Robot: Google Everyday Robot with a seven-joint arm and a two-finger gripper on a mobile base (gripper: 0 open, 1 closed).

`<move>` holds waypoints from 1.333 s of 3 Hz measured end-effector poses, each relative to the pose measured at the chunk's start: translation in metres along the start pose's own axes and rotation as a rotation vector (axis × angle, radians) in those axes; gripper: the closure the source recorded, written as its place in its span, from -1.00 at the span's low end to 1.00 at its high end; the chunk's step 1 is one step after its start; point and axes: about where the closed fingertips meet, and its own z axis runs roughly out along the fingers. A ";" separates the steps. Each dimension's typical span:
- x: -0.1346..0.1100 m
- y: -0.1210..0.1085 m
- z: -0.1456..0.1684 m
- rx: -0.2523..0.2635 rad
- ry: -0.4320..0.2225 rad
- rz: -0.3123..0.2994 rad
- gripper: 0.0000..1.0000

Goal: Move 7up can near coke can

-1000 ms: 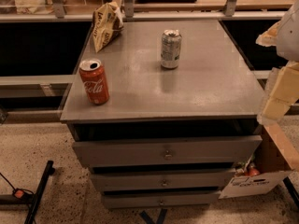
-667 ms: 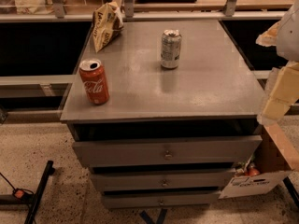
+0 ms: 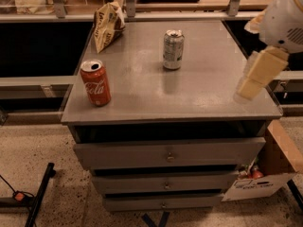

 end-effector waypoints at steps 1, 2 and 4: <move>-0.042 -0.034 0.029 0.055 -0.118 0.061 -1.00; -0.049 -0.043 0.030 0.087 -0.143 0.071 -1.00; -0.063 -0.059 0.040 0.111 -0.212 0.101 -1.00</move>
Offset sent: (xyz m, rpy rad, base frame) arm 0.0451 0.0309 -0.0026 0.1034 -0.0646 -0.0330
